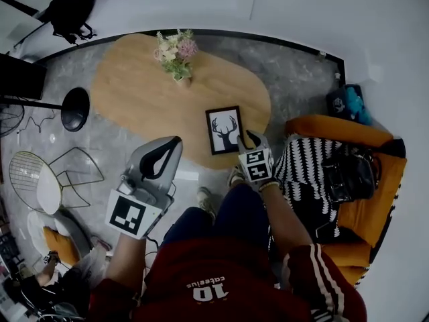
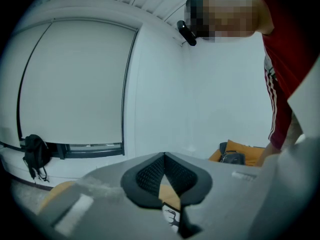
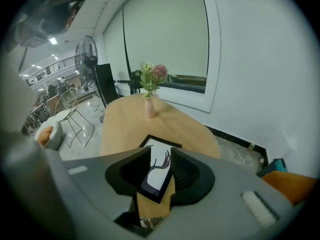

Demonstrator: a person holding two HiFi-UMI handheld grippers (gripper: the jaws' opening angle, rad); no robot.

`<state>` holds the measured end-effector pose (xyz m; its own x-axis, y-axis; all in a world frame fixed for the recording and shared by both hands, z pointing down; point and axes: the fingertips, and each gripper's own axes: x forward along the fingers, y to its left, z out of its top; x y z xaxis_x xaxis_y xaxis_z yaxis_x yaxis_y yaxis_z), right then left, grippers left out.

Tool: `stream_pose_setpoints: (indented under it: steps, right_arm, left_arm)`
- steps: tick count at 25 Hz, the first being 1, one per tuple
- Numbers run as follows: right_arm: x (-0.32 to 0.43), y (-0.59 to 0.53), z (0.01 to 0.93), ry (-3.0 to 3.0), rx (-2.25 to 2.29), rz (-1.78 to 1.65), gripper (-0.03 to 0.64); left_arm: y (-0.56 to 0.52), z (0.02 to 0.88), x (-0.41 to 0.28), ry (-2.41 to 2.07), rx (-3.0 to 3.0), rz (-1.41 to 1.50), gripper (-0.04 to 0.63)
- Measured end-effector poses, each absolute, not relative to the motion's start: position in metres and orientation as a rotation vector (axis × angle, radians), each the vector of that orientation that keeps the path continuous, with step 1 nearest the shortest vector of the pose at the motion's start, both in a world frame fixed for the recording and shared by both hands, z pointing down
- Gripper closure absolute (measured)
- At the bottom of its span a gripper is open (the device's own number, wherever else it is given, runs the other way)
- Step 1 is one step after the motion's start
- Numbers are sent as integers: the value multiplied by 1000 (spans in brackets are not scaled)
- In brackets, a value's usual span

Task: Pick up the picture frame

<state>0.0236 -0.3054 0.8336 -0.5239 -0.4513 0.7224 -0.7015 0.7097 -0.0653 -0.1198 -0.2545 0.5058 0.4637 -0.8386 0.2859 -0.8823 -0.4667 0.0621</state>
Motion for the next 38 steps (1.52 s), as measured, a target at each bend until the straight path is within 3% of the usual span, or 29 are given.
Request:
stream_pose_setpoints:
  steps: [14,30,38]
  right_arm:
    - [32,-322,981,-2035,847,613,500]
    - [40,-326,997,-1906,980,977,543]
    - [44,-328,972,-1956,1030,927,549]
  left_arm:
    - [-263,613,-138,-1493,2438,290,595]
    - [-264,607,-143,-1492,2424,268,595]
    - [-253,589,-151,-1502,2405,297,595]
